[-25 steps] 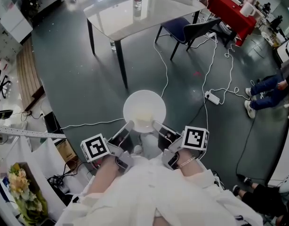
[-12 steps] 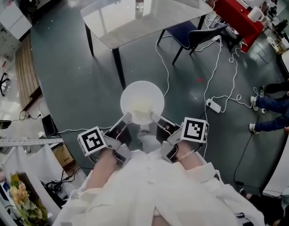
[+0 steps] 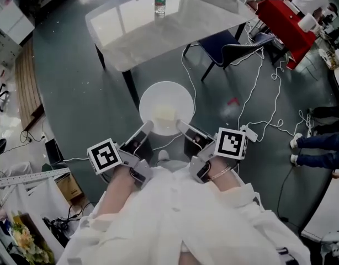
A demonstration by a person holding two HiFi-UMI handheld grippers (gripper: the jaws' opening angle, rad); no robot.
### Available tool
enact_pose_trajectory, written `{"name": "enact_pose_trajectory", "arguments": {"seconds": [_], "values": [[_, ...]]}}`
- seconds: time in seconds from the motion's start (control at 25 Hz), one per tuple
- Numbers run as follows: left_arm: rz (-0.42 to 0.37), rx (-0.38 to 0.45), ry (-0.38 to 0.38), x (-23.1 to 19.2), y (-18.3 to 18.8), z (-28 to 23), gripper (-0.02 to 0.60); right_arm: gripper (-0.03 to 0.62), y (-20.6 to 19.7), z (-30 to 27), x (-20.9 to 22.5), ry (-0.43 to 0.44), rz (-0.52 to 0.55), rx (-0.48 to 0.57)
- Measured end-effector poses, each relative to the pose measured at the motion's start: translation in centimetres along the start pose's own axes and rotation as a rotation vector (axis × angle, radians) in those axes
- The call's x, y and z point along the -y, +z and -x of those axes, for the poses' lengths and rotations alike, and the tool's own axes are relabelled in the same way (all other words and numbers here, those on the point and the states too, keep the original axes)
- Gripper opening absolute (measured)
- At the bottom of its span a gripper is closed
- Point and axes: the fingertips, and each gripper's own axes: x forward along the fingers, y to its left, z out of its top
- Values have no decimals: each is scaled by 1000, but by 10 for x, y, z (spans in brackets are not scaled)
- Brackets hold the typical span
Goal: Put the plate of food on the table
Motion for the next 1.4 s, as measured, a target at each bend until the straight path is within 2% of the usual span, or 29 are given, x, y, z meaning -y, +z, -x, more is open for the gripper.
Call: {"name": "enact_pose_trajectory", "arguments": {"seconds": [0.2, 0.44, 0.8, 1.16, 1.4], "values": [[27, -2, 3, 0, 13, -36, 26, 12, 33, -6, 18, -14, -30, 11], [35, -10, 38, -10, 24, -41, 26, 12, 39, -17, 27, -27, -69, 5], [72, -36, 43, -24, 45, -59, 26, 12, 52, -40, 40, -42, -96, -1], [78, -62, 58, -31, 99, -98, 26, 12, 100, -84, 47, -68, -124, 14], [76, -62, 47, -31, 125, -111, 26, 12, 117, -103, 48, -66, -142, 26]]}}
